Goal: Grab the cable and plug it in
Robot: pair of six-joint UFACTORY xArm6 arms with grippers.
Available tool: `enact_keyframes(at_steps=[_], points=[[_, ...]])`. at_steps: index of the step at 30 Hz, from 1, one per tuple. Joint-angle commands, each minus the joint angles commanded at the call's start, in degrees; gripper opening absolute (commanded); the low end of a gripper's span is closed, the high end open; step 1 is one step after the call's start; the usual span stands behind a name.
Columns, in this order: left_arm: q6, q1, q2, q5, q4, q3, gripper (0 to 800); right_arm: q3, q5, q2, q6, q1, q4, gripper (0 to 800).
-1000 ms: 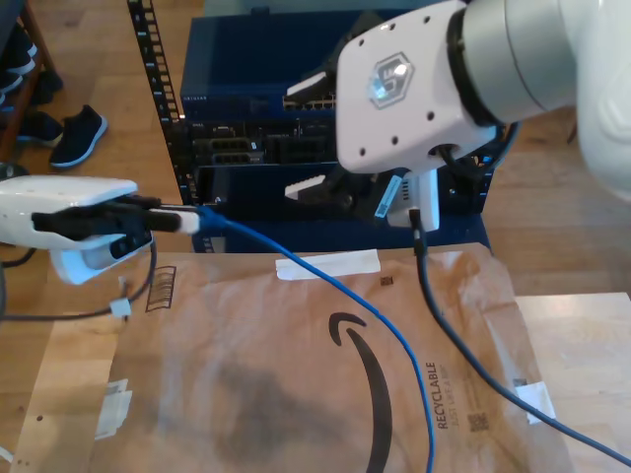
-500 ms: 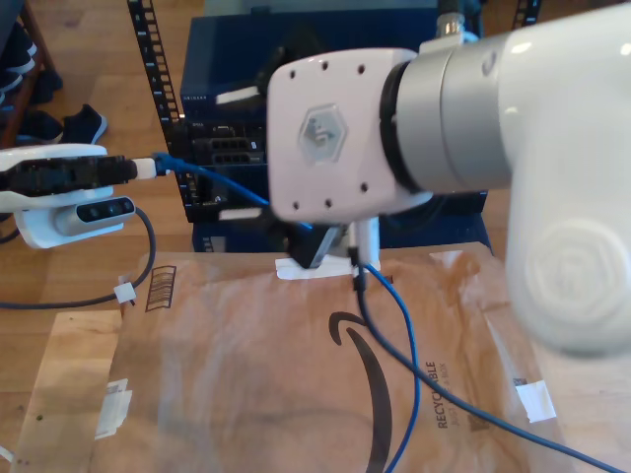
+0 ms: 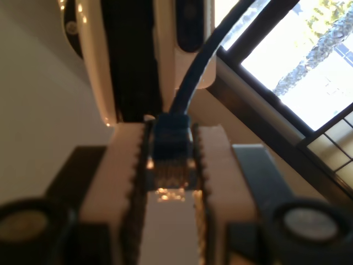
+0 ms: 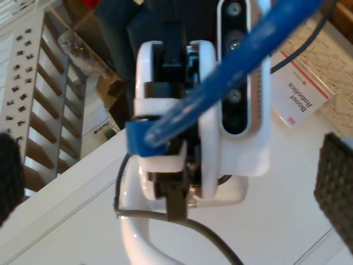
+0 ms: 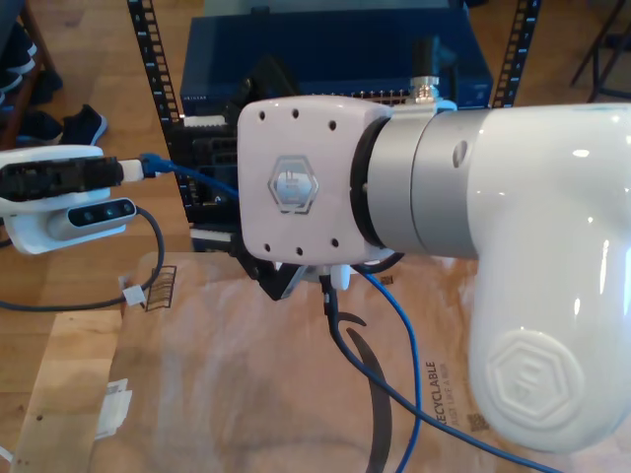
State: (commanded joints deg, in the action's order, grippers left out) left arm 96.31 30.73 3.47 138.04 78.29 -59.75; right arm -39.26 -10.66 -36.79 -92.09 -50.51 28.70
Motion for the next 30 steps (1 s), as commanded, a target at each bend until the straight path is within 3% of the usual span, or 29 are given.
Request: enact_keyframes(at_steps=[6, 9, 30], points=[[0.0, -0.1, 0.0, 0.4, 0.0, 0.1, 7, 0.1, 0.0, 0.0, -0.2, 0.0, 0.1, 540], [0.0, -0.1, -0.2, 1.1, 0.0, 0.4, 8, 0.0, 0.0, 0.0, -0.3, -0.4, 0.1, 514], [0.4, -0.4, -0.5, 3.7, -0.3, 1.5, 20, -0.3, 0.5, -0.7, -0.3, -3.6, -0.3, 442]])
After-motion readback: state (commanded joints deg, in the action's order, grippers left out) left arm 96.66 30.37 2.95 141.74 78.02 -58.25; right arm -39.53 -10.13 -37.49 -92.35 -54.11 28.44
